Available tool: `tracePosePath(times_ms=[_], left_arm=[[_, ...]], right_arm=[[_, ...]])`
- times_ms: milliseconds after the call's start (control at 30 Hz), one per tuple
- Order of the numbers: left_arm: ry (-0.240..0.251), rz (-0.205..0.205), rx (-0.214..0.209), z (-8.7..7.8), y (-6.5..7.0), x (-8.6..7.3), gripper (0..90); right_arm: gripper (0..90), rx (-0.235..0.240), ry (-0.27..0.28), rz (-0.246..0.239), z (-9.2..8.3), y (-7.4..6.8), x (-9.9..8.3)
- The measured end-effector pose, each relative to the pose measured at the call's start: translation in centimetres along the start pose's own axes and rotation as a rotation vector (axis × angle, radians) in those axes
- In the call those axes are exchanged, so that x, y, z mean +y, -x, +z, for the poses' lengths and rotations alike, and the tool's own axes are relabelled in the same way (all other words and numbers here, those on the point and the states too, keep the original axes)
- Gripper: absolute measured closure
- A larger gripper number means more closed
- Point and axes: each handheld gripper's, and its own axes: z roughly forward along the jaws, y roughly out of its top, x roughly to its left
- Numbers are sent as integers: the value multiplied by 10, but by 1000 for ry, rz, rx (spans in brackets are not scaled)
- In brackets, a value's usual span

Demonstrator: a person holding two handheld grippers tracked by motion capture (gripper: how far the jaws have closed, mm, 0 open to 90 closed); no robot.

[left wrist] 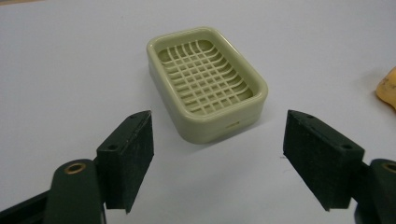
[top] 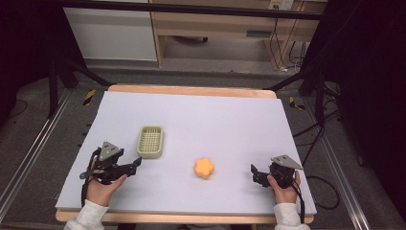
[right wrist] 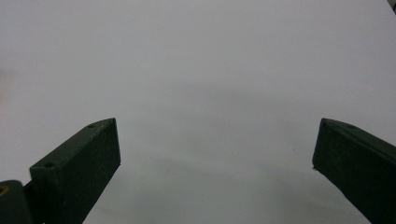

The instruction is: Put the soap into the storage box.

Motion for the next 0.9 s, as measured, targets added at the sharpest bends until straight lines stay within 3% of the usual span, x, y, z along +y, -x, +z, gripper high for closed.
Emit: tracePosePath(times_ms=[233, 667, 900], left_arm=[[7, 25, -11, 5, 10, 10, 236], [62, 34, -43, 16, 32, 42, 235], [61, 50, -59, 24, 44, 47, 236]], right_arm=[[13, -4, 0, -2, 0, 0, 0], [17, 24, 24, 46, -3, 5, -1], [26, 37, 26, 50, -3, 5, -1]])
